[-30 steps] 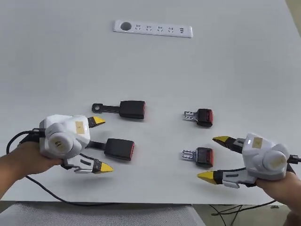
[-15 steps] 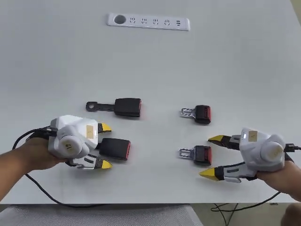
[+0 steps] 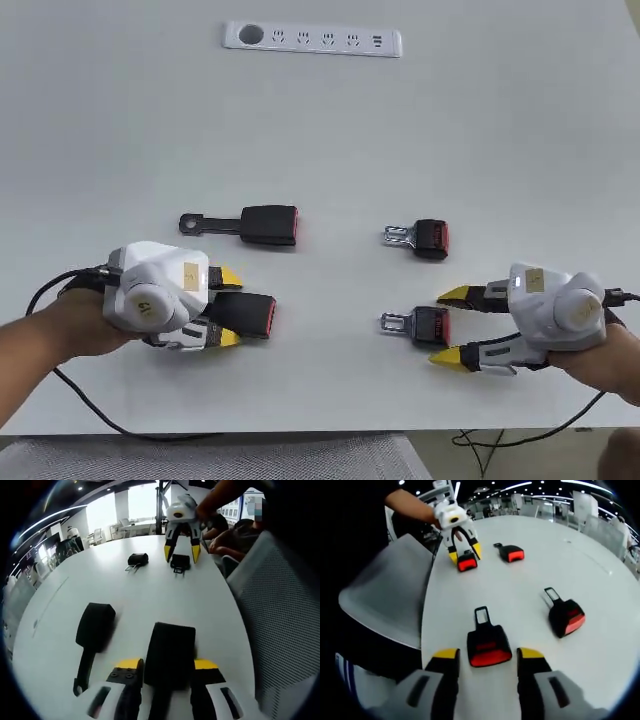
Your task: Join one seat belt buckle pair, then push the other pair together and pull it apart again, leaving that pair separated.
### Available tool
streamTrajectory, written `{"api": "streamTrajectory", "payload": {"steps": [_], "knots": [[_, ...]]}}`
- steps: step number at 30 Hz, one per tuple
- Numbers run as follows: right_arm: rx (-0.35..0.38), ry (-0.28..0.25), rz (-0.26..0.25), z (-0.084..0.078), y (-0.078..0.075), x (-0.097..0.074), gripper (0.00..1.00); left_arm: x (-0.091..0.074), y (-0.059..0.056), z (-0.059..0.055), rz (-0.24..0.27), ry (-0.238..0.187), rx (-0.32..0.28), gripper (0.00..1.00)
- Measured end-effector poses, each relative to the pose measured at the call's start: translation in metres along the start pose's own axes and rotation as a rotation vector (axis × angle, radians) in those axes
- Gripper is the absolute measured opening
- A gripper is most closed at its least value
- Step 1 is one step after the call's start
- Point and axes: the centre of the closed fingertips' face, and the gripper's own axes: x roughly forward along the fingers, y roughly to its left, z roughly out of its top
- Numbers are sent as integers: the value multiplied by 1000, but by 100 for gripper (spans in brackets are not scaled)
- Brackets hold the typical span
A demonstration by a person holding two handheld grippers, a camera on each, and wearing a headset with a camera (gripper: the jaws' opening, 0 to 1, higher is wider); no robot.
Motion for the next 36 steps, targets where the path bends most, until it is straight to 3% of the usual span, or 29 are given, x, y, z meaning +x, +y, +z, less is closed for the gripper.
{"api": "streamTrajectory", "payload": {"steps": [6, 18, 27, 36], "knots": [[-50, 7, 0, 0, -2, 1, 36, 0, 1, 1, -2, 15, 39, 35], [-78, -25, 28, 4, 0, 1, 33, 0, 1, 0, -8, 37, 49, 34], [-37, -95, 16, 9, -1, 3, 33, 1, 1, 0, -9, 51, 49, 34], [-46, -137, 27, 28, 0, 16, 33, 1, 1, 1, -8, 64, 40, 34]]}}
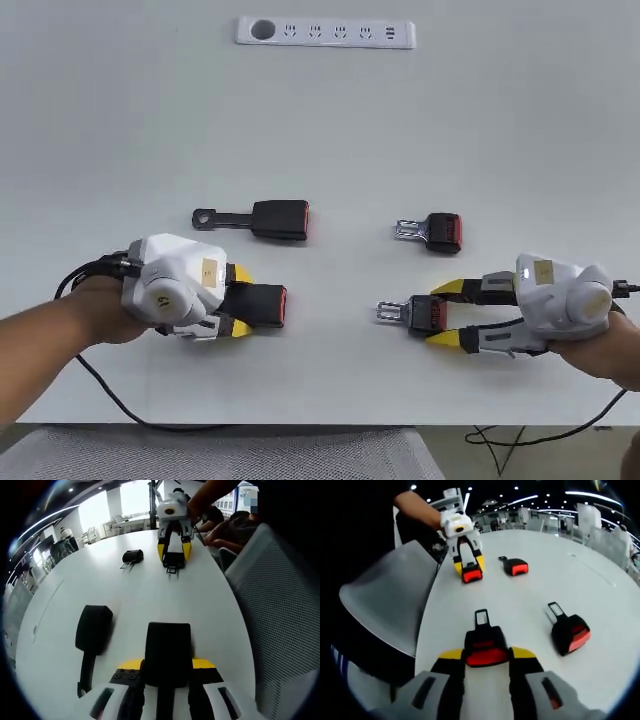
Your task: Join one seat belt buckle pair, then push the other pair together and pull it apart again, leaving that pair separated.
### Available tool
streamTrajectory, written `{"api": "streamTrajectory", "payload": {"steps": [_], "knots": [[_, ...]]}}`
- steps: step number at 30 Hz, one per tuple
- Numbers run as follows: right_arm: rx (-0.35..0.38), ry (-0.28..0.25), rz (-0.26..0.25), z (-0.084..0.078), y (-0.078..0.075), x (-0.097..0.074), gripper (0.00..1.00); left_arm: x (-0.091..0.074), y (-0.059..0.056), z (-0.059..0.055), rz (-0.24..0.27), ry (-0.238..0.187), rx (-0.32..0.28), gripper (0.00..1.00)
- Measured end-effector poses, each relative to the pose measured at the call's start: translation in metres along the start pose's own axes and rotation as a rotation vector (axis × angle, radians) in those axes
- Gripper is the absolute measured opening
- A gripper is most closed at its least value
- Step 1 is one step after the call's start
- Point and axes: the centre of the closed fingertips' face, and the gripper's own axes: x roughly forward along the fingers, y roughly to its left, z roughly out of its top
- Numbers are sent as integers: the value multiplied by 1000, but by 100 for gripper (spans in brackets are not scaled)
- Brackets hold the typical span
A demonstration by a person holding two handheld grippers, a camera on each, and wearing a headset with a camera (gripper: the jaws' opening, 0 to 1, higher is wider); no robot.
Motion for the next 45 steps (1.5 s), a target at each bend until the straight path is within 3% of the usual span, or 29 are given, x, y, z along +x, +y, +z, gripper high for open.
{"api": "streamTrajectory", "payload": {"steps": [19, 36, 45], "knots": [[-34, -68, 40, 35, 7, 46, 33, 0, 0, -1, -11, 18, 5, 34], [-47, -26, 46, 65, 6, 85, 33, 0, 0, -1, -11, 14, 3, 34], [-58, -1, 55, 73, 10, 98, 33, 0, 0, 0, -12, 5, 2, 34]]}}
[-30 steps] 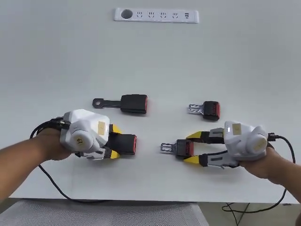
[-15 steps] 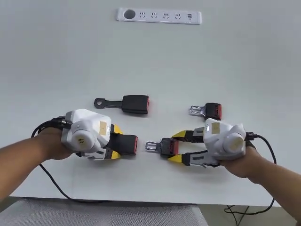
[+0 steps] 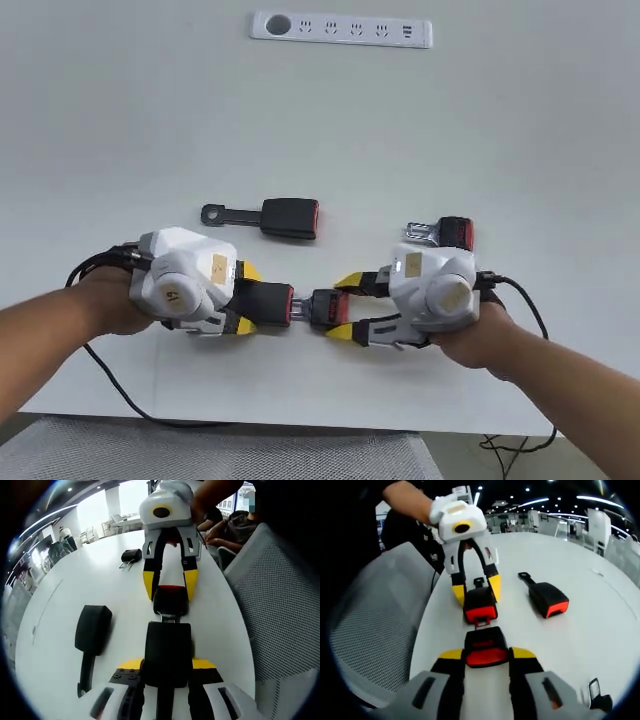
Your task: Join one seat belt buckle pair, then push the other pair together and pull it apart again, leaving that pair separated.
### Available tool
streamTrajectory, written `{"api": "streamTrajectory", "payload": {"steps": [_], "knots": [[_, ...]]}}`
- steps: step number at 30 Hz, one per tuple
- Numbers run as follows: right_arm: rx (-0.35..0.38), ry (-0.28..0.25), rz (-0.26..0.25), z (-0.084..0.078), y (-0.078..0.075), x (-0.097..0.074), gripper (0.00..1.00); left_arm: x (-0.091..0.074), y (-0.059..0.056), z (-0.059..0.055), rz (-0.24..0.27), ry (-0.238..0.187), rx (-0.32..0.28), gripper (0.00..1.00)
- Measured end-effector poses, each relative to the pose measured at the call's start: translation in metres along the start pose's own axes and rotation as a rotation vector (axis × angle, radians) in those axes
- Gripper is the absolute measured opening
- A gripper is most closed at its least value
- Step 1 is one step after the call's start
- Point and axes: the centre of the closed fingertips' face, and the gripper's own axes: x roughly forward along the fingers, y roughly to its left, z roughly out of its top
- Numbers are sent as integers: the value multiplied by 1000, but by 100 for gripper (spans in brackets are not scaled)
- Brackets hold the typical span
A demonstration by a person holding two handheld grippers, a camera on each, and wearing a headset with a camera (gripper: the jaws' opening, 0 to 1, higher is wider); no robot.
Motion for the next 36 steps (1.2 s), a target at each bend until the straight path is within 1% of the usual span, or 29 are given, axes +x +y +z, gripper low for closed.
{"api": "streamTrajectory", "payload": {"steps": [8, 14, 16, 17, 18, 19, 22, 28, 31, 36], "knots": [[4, 26, -6, 1, 3, 4, 32, 0, 1, 1, 9, 0, -4, 34], [8, 33, -10, 9, 6, 13, 32, 0, 1, 1, 8, -3, 4, 34], [16, 36, -19, 11, 6, 18, 32, 0, 0, 1, 7, 0, 7, 34], [32, 59, -36, 8, 5, 15, 32, -1, 0, 1, 3, 0, 5, 34], [23, 47, -26, 9, 5, 16, 32, -1, 1, 1, 3, 0, 8, 34], [28, 44, -27, 9, 5, 16, 32, -1, 1, 1, 2, -1, 10, 34], [26, 51, -26, 11, 4, 18, 32, -1, 1, 0, -2, -2, 16, 34], [17, 57, -25, 11, 5, 18, 32, -1, 1, 0, -2, -4, 9, 34], [8, 62, -21, 11, 6, 18, 32, -1, 1, -1, -8, -11, 18, 34], [1, 51, -18, 11, 7, 17, 32, -1, 0, -2, -14, -22, 19, 34]]}}
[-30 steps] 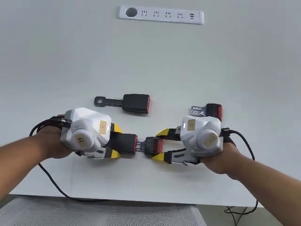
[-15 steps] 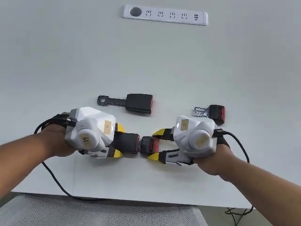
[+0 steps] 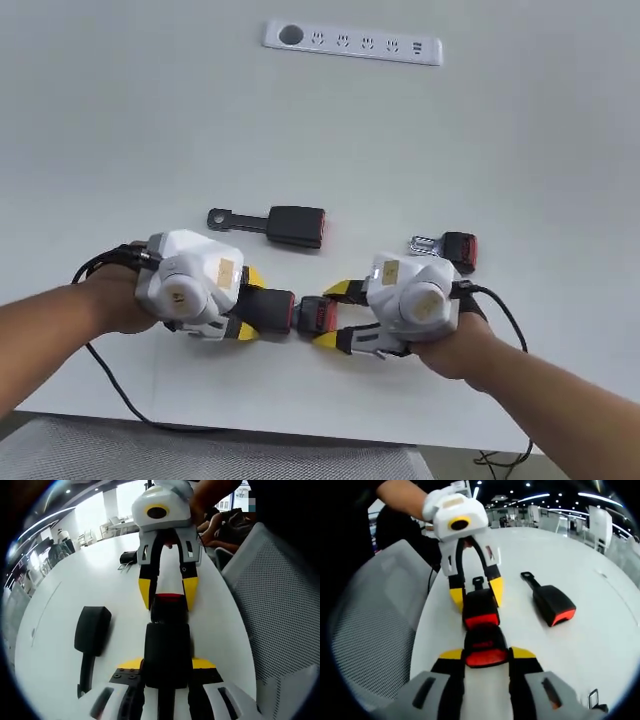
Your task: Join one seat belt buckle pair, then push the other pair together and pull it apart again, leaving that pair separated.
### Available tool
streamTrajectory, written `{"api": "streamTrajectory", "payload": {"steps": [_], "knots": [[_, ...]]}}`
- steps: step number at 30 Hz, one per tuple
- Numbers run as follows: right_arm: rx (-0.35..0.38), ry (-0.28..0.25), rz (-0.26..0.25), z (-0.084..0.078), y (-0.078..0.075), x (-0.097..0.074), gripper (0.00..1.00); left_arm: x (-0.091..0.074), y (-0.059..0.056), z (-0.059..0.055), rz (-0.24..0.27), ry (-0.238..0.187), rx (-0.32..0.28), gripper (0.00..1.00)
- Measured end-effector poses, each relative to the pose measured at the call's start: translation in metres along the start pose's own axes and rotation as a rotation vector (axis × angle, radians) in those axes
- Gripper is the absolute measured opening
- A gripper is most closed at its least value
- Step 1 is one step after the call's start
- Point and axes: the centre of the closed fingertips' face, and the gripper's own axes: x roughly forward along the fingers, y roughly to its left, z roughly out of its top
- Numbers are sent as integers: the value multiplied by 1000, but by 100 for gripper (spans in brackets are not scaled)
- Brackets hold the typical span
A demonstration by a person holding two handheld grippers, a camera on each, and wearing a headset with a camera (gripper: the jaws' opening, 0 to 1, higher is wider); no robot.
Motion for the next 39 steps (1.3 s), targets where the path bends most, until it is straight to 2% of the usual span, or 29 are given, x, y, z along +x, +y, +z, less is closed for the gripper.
{"api": "streamTrajectory", "payload": {"steps": [5, 7, 13, 15, 17, 20, 23, 39], "knots": [[-15, -18, -6, -1, 1, -2, 32, 0, 1, 0, -3, -20, -2, 34], [-56, -21, -16, -1, 1, -2, 32, 0, 1, 0, -4, -26, 0, 33], [-55, -45, -22, -1, 2, -3, 31, -1, 0, -1, -9, -58, -3, 33], [-55, -52, -22, -1, 2, -3, 31, -1, 1, -2, -18, -73, -22, 33], [-52, -61, -19, -1, 2, -3, 31, -1, 0, -2, -27, -82, -6, 33], [-56, -66, -18, 0, 2, -3, 31, -1, 0, -3, -23, -99, -2, 33], [-35, -81, -17, 0, 2, -3, 31, -3, 1, -2, -13, -126, -26, 33], [-17, -121, -22, 1, 3, -5, 31, -4, 0, 1, -13, -154, -38, 33]]}}
